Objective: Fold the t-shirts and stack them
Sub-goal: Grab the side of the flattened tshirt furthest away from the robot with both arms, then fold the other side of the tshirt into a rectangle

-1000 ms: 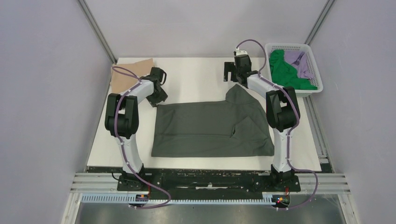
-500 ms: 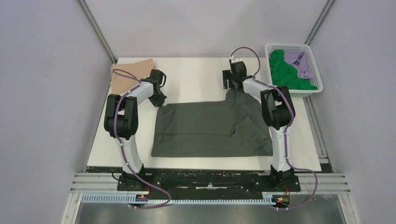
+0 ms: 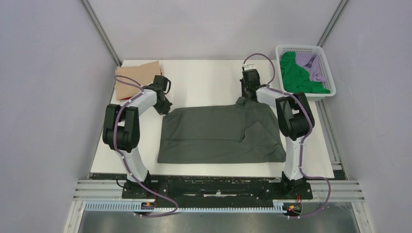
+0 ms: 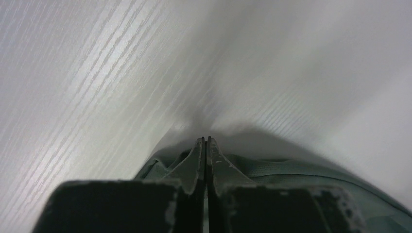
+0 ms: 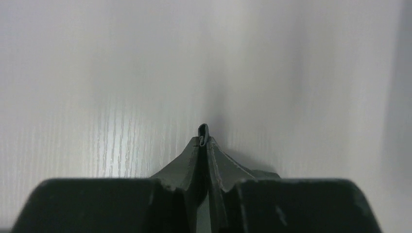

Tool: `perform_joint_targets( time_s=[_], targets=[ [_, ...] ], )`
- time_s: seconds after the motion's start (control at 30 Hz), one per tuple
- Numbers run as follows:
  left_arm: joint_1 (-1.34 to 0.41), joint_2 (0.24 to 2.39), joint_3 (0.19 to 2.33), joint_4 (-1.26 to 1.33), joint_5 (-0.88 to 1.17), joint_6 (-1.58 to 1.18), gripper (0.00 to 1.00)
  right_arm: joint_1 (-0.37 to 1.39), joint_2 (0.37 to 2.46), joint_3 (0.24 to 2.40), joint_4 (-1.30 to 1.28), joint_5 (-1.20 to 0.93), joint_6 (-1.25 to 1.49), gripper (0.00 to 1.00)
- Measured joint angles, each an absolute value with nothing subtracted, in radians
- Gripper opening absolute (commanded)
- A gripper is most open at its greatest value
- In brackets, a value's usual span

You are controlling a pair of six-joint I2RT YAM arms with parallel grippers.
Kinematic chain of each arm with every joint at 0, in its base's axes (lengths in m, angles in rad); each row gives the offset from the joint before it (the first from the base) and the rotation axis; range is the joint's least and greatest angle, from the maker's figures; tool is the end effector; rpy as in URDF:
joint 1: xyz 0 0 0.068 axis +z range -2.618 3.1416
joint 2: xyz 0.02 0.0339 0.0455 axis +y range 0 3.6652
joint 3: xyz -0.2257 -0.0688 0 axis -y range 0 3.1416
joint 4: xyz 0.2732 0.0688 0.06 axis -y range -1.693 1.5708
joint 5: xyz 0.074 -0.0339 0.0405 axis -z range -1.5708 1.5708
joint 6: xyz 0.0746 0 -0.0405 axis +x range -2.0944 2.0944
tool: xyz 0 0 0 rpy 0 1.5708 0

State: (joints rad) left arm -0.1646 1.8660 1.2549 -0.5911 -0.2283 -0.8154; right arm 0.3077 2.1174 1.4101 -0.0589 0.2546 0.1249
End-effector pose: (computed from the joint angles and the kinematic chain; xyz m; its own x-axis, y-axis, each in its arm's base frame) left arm 0.3941 -0.0483 0.0850 -0.6885 -0.6045 -0.4007 -0.6157 0.7792 -0.1176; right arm 0.4720 0.1303 0.0730 -0.6707 -0.0866 -0.7367 -0.0369 0.9958 -0.0835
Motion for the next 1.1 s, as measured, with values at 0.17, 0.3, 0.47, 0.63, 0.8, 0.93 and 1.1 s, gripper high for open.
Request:
perform_joint_targets(
  time_s=[0.17,0.3,0.47,0.63,0.8,0.93,1.1],
  targets=[
    [-0.166,1.795,1.204,-0.566,-0.198,-0.815,0.02,0.314,2.024,1.325,-0.004,0.255,0.099,0.05],
    [-0.172,1.731,1.161,-0.558,-0.196,-0.815,0.02,0.323,1.897,1.233,0.044,0.243,0.078,0.06],
    [-0.176,1.637,1.085,-0.547,-0.182,-0.815,0.02,0.343,1.730,1.115,0.084,0.234,0.057,0.05],
    [-0.186,1.519,0.996,-0.545,-0.178,-0.815,0.02,0.371,1.585,0.947,0.097,0.234,0.056,0.06],
    [-0.204,1.423,0.937,-0.544,-0.176,-0.815,0.02,0.394,1.424,0.806,0.067,0.243,0.068,0.06],
    [-0.214,1.382,0.894,-0.543,-0.176,-0.815,0.02,0.407,1.288,0.734,0.028,0.246,0.094,0.07],
    [-0.219,1.324,0.845,-0.544,-0.181,-0.815,0.02,0.429,1.139,0.665,-0.057,0.253,0.129,0.09]
  ],
)
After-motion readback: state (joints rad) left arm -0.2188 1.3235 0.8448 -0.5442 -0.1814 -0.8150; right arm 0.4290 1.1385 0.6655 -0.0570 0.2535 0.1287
